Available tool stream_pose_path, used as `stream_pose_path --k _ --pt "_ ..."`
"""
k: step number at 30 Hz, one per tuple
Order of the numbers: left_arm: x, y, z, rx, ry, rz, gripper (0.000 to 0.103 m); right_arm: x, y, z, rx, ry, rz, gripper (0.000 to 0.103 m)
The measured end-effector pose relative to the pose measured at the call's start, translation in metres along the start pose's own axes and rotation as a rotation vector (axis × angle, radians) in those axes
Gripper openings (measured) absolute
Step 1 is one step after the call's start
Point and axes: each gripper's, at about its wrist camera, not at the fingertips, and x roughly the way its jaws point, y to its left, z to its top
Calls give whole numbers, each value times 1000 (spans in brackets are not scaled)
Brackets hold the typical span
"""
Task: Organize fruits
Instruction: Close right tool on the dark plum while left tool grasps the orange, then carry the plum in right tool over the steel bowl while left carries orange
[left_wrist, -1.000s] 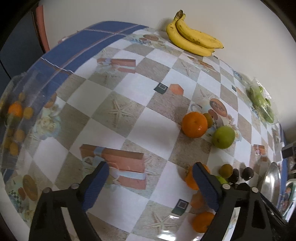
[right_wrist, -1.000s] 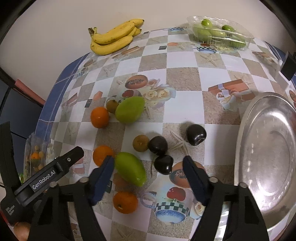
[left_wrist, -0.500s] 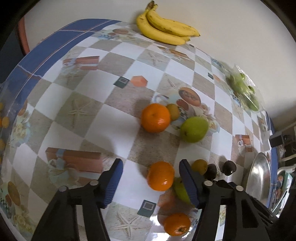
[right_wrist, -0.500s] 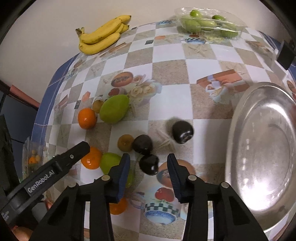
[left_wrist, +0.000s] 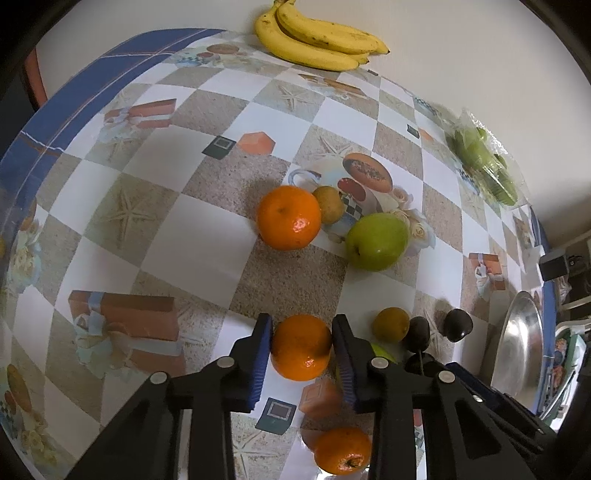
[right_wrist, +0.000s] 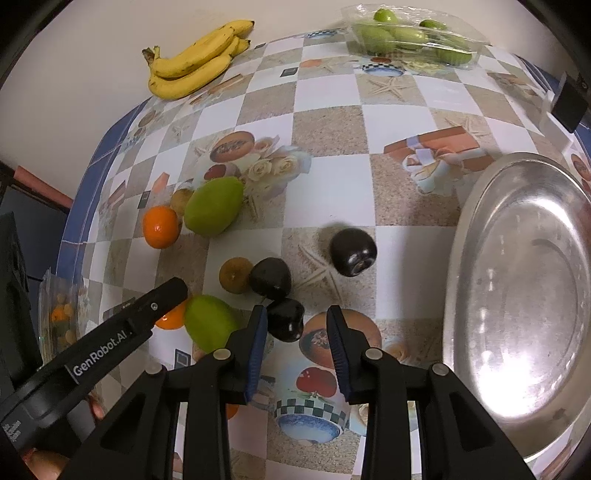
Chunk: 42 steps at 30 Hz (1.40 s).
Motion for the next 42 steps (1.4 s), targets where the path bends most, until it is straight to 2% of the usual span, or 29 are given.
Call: stream_pose_path --k 10,17,24,33,42 --pt "-9 13 0 -36 -21 8 35 10 7 -3 -30 27 -2 34" --pt "-12 14 0 -38 -30 12 35 13 11 -2 -42 31 11 25" --pt "-15 16 -1 -41 -34 23 35 12 12 -2 -45 32 19 24" --pt "-23 15 -2 -40 -50 51 35 -7 9 -3 -30 6 17 24" --pt "-37 -3 -4 -2 -85 101 35 -39 -4 1 -3 -69 1 24"
